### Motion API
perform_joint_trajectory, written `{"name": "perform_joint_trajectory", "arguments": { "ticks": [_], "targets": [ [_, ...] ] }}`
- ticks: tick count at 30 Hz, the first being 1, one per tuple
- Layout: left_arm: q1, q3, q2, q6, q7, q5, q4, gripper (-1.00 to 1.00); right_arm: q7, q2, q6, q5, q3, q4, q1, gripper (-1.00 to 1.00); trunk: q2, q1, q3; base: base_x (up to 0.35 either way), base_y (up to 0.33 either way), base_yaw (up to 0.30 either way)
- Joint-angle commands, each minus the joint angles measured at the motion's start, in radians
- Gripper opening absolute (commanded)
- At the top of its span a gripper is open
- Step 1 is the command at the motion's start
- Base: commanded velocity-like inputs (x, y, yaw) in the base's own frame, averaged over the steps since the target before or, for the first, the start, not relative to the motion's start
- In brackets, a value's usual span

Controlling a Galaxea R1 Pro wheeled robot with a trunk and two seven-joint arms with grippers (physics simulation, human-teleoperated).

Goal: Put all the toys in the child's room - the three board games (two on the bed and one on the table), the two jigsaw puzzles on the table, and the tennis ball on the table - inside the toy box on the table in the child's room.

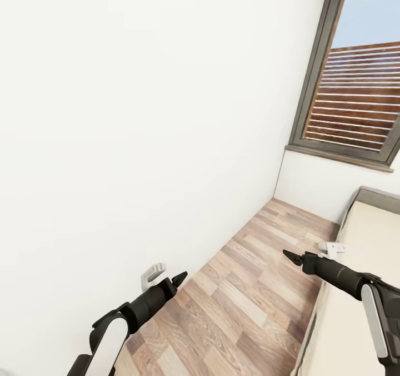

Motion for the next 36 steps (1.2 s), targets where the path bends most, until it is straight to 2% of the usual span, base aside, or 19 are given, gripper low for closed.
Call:
{"name": "perform_joint_trajectory", "arguments": {
  "ticks": [1, 19, 22, 24, 25, 28, 29, 31, 32, 36],
  "targets": [
    [-0.001, 0.0, 0.0, 0.003, 0.009, 0.01, -0.001, 1.0, 0.0, 0.0, 0.008, -0.007, -0.001, -0.001, -0.001, 1.0, -0.002, 0.001, -0.002, 0.223, 0.128, 0.02],
    [-0.003, -0.002, -0.003, 0.002, 0.01, 0.008, 0.007, 1.0, 0.0, 0.002, 0.012, -0.007, 0.0, 0.002, 0.0, 1.0, -0.002, 0.001, -0.002, 0.243, 0.08, 0.007],
    [-0.004, -0.002, -0.005, -0.001, 0.01, 0.007, 0.026, 1.0, -0.002, 0.01, 0.013, -0.006, 0.014, 0.01, 0.0, 1.0, -0.002, 0.001, -0.002, 0.097, 0.019, 0.001],
    [-0.01, -0.001, -0.007, -0.005, 0.01, 0.008, 0.048, 1.0, -0.008, 0.03, 0.013, -0.004, 0.049, 0.039, -0.002, 1.0, -0.002, 0.001, -0.002, 0.064, 0.013, 0.001],
    [-0.01, -0.001, -0.007, -0.005, 0.01, 0.008, 0.048, 1.0, -0.008, 0.03, 0.013, -0.004, 0.049, 0.039, -0.002, 1.0, -0.002, 0.001, -0.002, 0.057, 0.011, 0.001],
    [-0.024, -0.001, -0.008, -0.01, 0.011, 0.008, 0.075, 1.0, -0.046, 0.077, 0.01, 0.0, 0.105, 0.141, -0.008, 1.0, -0.002, 0.001, -0.002, 0.037, 0.007, 0.0],
    [-0.024, -0.001, -0.008, -0.01, 0.011, 0.008, 0.075, 1.0, -0.046, 0.077, 0.01, 0.0, 0.105, 0.141, -0.008, 1.0, -0.002, 0.001, -0.002, 0.029, 0.006, 0.0],
    [-0.03, -0.002, -0.009, -0.011, 0.013, 0.008, 0.086, 1.0, -0.099, 0.108, 0.005, 0.0, 0.128, 0.232, -0.018, 1.0, -0.002, 0.001, -0.002, 0.021, 0.004, 0.0],
    [-0.03, -0.002, -0.009, -0.011, 0.013, 0.008, 0.086, 1.0, -0.099, 0.108, 0.005, 0.0, 0.128, 0.232, -0.018, 1.0, -0.002, 0.001, -0.002, 0.019, 0.004, 0.0],
    [-0.037, -0.002, -0.009, -0.013, 0.016, 0.007, 0.097, 1.0, -0.184, 0.147, -0.009, -0.005, 0.155, 0.371, -0.051, 1.0, -0.002, 0.001, -0.002, 0.011, 0.002, 0.0]
  ]
}}
